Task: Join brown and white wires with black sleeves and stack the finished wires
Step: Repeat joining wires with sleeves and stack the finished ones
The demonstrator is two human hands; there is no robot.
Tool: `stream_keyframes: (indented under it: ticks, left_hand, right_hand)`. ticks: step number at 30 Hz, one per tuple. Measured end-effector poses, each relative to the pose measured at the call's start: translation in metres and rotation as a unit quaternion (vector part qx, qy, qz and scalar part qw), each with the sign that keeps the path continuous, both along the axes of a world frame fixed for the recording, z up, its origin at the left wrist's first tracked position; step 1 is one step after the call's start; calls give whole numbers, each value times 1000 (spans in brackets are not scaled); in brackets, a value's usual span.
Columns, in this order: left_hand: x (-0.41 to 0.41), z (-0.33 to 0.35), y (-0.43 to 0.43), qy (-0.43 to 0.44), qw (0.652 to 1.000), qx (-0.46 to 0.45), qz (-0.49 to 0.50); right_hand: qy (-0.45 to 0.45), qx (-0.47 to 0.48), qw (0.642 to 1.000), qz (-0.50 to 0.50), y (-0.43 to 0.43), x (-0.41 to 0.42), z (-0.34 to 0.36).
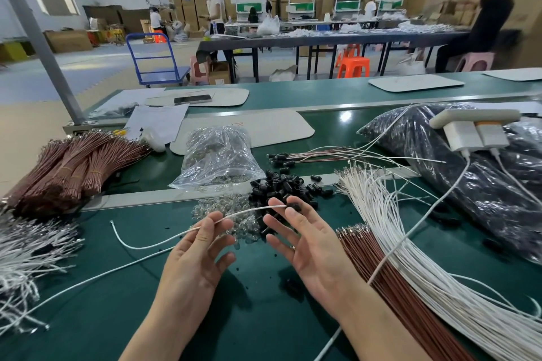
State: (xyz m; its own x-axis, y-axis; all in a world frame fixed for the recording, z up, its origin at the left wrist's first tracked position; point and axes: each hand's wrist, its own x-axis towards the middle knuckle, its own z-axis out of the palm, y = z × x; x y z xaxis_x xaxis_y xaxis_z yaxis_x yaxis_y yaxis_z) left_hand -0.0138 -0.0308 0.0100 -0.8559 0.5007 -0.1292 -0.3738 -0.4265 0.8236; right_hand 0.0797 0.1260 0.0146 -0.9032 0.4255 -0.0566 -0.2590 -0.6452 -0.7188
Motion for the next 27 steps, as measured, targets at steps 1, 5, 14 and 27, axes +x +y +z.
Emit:
stream_keyframes:
  ticks: [1,5,14,27]
  left_hand:
    - [0,0,0,0,1000,1,-1]
    - [1,0,-1,-5,1000,4,-6]
    - [2,0,2,-19,1000,-13,-12]
    - [-2,-2,1,-36,999,-20,7]
  right_hand:
    - [2,-3,1000,0,0,0,0]
    - [16,-30,999,6,-1,2,0]
    - [35,-83,996,4,1,2,0]
    - [-9,43,999,13,0,1,-2]
